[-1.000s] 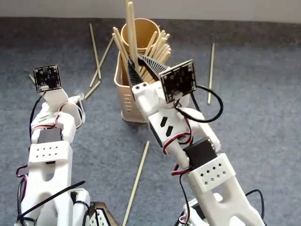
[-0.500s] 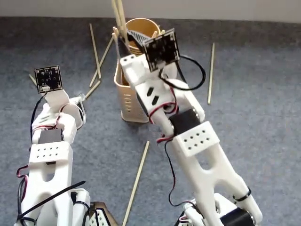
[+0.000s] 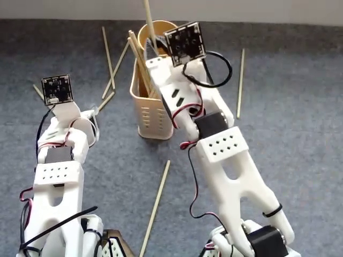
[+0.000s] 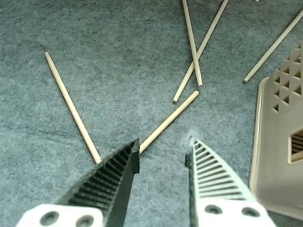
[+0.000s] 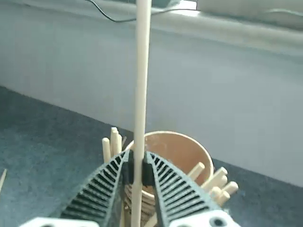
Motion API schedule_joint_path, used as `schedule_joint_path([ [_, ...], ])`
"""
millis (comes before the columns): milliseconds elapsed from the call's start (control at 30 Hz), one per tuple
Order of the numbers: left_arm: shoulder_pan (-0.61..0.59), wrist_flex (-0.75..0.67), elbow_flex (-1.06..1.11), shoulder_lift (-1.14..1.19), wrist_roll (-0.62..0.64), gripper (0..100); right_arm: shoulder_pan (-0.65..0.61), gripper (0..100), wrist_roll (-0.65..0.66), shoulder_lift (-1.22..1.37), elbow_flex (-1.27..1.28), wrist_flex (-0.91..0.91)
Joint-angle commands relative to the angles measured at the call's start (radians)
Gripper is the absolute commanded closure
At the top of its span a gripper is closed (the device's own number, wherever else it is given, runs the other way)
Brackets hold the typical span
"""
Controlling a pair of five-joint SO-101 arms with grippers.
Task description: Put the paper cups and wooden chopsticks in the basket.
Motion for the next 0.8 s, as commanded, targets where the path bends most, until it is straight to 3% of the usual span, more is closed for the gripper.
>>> schedule_joint_path([
  [0,0.015,-0.017,-0.007,-0.027,0.002,81,0.030,99.2,0.008,-0.005,0.088,-0.071],
  [233,0.012,-0.017,-0.007,-0.027,0.002,81,0.024,99.2,0.008,-0.007,0.211,-0.077],
  [500,0.013,-0.017,-0.007,-0.027,0.002,81,-0.042,99.2,0.006,-0.018,0.142,-0.085],
  [633,0.013,-0.017,-0.007,-0.027,0.002,81,-0.053,99.2,-0.104,-0.030,0.061,-0.087],
  [767,0.012,-0.017,-0.007,-0.027,0.002,81,-0.045,99.2,-0.104,0.030,0.059,-0.091],
])
